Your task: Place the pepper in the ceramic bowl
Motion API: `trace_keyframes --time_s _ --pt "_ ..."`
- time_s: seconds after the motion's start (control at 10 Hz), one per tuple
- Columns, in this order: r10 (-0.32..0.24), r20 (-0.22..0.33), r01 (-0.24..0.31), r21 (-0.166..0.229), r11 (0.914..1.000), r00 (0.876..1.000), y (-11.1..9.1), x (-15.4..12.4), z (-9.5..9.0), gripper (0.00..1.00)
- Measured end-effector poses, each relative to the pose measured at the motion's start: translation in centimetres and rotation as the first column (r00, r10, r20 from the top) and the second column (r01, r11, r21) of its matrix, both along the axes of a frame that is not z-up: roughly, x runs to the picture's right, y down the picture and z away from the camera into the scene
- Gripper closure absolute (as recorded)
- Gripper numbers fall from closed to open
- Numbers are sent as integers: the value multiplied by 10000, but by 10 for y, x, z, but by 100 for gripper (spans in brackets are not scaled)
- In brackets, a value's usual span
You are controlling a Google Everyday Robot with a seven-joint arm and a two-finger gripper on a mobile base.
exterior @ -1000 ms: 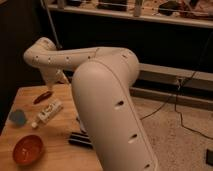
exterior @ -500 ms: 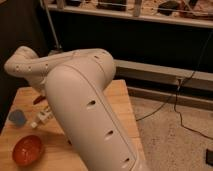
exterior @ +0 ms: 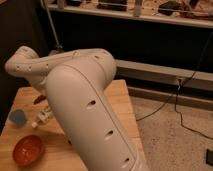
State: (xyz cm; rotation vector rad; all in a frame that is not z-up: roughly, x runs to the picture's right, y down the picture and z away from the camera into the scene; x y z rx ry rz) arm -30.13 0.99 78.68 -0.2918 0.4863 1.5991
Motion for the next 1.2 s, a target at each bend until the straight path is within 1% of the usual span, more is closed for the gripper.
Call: trace_keyframes --time_s 0.5,0.6,1.2 --pt "2 10 -2 2 10000 10000 0 1 0 35" --pt "149 90 -150 41 9999 9998 -2 1 0 35" --pt "181 97 -181 47 9998 9998 -2 1 1 35"
